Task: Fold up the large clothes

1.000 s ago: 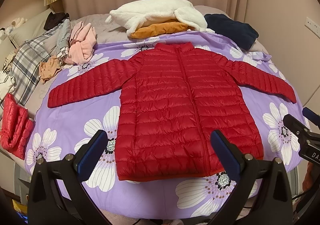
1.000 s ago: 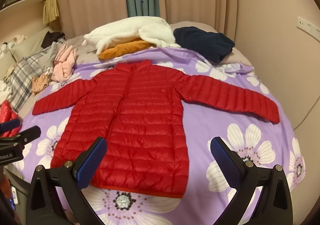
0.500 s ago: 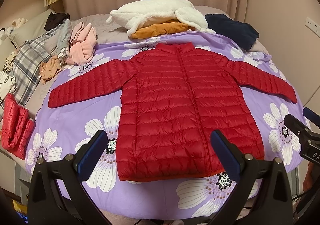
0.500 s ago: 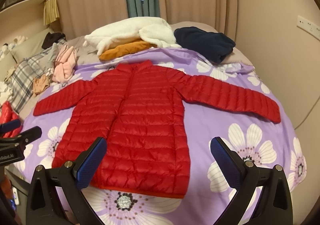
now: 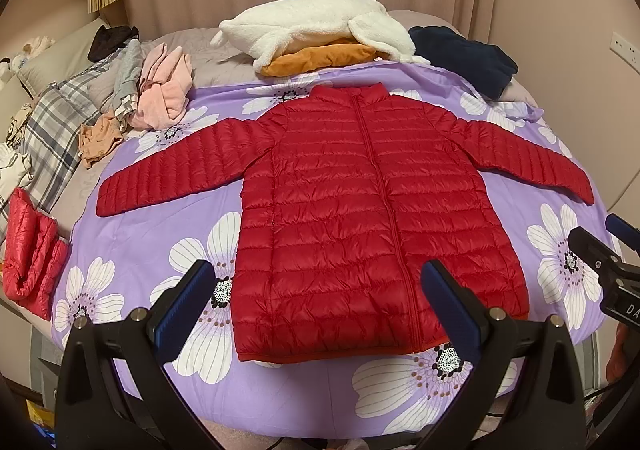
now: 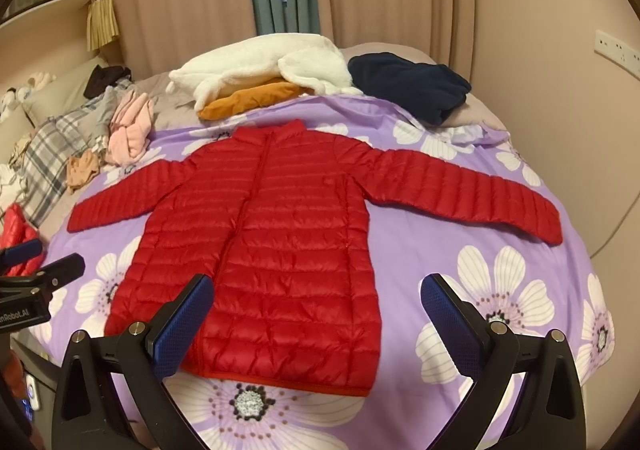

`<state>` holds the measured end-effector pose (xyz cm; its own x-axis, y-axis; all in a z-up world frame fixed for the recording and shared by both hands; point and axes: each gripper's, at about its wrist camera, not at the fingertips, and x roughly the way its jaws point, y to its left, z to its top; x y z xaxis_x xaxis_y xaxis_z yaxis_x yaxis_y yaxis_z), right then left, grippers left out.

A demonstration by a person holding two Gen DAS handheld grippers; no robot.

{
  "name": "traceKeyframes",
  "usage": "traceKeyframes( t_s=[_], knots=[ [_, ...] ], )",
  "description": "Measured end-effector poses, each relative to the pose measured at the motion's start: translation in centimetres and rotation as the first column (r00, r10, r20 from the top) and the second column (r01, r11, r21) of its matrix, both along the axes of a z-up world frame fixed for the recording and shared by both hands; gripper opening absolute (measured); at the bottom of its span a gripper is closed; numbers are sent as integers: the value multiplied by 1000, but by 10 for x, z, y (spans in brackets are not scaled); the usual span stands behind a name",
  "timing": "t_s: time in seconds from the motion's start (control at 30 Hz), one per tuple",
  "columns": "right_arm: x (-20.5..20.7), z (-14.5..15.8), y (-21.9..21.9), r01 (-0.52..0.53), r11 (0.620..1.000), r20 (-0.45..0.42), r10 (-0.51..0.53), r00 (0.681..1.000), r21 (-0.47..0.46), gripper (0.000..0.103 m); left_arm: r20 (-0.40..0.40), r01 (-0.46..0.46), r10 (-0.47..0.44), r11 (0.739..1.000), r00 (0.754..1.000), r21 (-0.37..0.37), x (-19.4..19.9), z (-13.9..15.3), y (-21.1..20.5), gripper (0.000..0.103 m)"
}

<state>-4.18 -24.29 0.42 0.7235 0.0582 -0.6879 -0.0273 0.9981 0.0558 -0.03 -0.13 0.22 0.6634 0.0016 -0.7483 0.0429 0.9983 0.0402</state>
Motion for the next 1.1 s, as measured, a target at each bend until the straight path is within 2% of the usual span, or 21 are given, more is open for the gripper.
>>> traceKeyframes(
  t_s=[0.23, 0.33, 0.4, 0.5, 0.6, 0.67, 0.7, 0.77, 0.93, 0.97, 1.1],
  knots=[
    [-1, 1, 1, -1, 1000, 15, 1, 1000, -3, 102, 0, 1, -1, 1000, 1000, 5, 0, 0, 0, 103],
    [1, -1, 0, -6, 1000, -8, 6, 1000, 23, 102, -6, 2, -2, 1000, 1000, 15, 1, -2, 0, 103],
    [5, -9, -5, -19, 998, -34, 21, 999, 66, 102, -39, 2, -2, 1000, 999, -18, 6, -9, 2, 103],
    [11, -23, -16, -28, 983, -66, 40, 997, 183, 102, -100, -4, -7, 994, 995, -105, 17, -25, 9, 103],
    [18, -46, -36, 3, 936, -113, 39, 993, 353, 102, -211, -28, -10, 984, 977, -179, 27, -47, 13, 103],
    [22, -64, -54, 50, 884, -156, 25, 987, 464, 102, -250, -42, -17, 973, 968, -227, 34, -62, 16, 103],
    [22, -73, -64, 83, 860, -175, 8, 984, 504, 102, -244, -41, -15, 974, 970, -223, 37, -70, 18, 103],
    [22, -90, -86, 131, 843, -199, -29, 980, 522, 102, -275, -53, -29, 956, 961, -289, 41, -85, 21, 103],
    [20, -110, -149, 306, 763, -236, -205, 950, 570, 102, -316, -69, -71, 909, 946, -411, 50, -105, 27, 103],
    [22, -112, -160, 303, 748, -206, -224, 953, 590, 102, -320, -68, -77, 905, 944, -421, 52, -106, 27, 103],
    [37, -121, -203, 382, 700, -195, -335, 922, 603, 102, -317, -73, -60, 918, 947, -391, 59, -109, 30, 103]
  ],
)
